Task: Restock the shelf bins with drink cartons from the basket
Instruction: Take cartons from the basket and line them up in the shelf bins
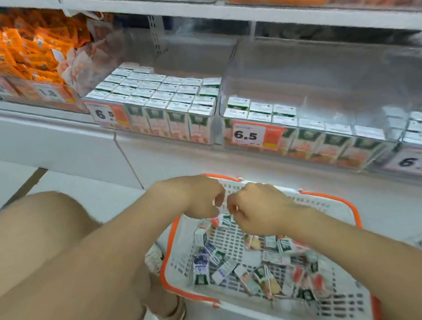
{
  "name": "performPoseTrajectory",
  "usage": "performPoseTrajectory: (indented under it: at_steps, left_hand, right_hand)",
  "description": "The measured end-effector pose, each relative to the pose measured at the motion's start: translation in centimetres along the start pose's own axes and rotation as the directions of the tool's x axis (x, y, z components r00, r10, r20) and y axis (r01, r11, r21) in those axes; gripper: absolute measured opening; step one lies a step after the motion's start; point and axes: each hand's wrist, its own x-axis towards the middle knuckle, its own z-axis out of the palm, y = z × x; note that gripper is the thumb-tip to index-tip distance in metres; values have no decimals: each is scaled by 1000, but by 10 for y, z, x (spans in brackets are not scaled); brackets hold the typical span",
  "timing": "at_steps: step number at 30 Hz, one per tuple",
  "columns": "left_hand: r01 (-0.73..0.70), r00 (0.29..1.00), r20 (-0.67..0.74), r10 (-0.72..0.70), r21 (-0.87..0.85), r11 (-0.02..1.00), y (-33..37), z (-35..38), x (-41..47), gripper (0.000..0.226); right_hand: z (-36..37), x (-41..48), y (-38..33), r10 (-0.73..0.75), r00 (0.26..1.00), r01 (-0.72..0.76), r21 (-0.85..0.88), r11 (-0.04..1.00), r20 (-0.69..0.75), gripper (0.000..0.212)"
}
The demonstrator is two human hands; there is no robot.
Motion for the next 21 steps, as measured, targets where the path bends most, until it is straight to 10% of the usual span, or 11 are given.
performPoseTrajectory:
  at_steps: [8, 16, 21]
  left_hand:
    - [96, 974, 197, -110, 77, 992, 5, 129, 81, 19]
    - [163, 963, 226, -144, -69, 984, -3, 222, 116, 24]
    - [216, 967, 109, -230, 123, 969, -5, 257, 131, 54]
  right_hand:
    - [127, -3, 28, 26, 916, -57, 67, 996, 401, 16]
    - [201, 2, 32, 66, 875, -106, 57, 993, 480, 20]
    - [236, 2, 28, 131, 867, -191, 79, 978, 480, 21]
